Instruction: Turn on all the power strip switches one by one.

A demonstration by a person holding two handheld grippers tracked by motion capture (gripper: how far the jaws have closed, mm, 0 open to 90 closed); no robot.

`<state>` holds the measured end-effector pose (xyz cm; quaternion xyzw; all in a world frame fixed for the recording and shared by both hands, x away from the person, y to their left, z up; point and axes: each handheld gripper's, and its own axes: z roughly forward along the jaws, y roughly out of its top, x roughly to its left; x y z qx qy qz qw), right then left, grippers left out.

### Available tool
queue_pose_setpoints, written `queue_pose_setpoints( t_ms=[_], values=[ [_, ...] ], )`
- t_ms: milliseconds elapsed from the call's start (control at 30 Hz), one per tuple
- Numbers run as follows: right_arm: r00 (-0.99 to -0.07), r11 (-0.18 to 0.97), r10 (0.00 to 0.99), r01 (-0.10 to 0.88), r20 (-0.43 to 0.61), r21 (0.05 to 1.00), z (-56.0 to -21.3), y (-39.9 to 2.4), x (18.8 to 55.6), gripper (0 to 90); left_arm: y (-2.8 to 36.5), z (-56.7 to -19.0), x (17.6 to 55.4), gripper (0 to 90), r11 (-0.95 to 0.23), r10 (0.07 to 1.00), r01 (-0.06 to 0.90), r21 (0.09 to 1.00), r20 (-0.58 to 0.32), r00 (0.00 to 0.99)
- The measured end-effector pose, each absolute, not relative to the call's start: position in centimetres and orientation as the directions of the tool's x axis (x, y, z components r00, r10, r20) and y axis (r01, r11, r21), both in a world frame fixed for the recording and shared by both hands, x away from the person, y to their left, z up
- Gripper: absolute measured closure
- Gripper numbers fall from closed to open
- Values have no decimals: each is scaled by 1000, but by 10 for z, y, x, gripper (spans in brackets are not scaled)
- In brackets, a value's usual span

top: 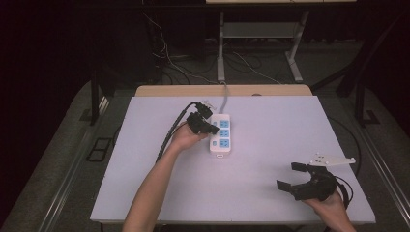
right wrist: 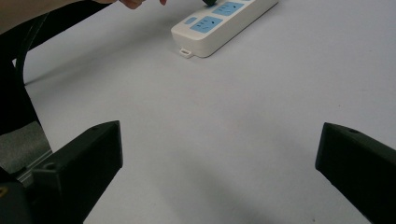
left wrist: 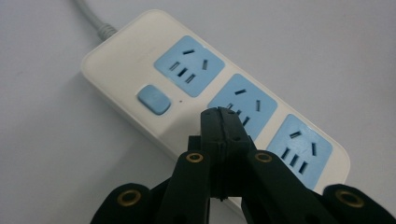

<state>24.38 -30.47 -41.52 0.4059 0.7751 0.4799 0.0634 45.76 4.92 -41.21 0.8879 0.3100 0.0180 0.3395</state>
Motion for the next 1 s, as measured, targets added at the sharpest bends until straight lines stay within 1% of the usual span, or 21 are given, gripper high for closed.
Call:
queue_pose_setpoints(
  t_ms=[100,300,400,533,700,767,900,1000],
  values=[
    [-663,208,689,568,293,796,-415,-305,244,5,52,-414,457,898,-556,570,552,622,-198,797],
    [-665,212,688,567,290,796,-415,-304,243,5,52,-416,457,900,-556,575,552,622,-192,795],
    [-665,212,689,567,290,796,-415,-304,243,5,53,-417,458,900,-543,577,563,623,-211,789],
    [-666,214,688,566,288,796,-415,-303,244,5,53,-419,457,900,-514,595,570,641,-213,775],
    [-661,206,691,570,294,795,-415,-305,244,5,52,-417,457,898,-528,596,570,630,-203,777],
    [-659,206,691,572,296,794,-415,-306,245,5,55,-417,457,898,-516,599,581,629,-220,770],
    [-660,206,691,572,296,794,-416,-305,245,5,57,-415,458,897,-513,602,589,625,-227,765],
    [-659,206,691,573,297,793,-416,-305,245,5,60,-409,457,897,-496,601,581,646,-228,766]
  ],
)
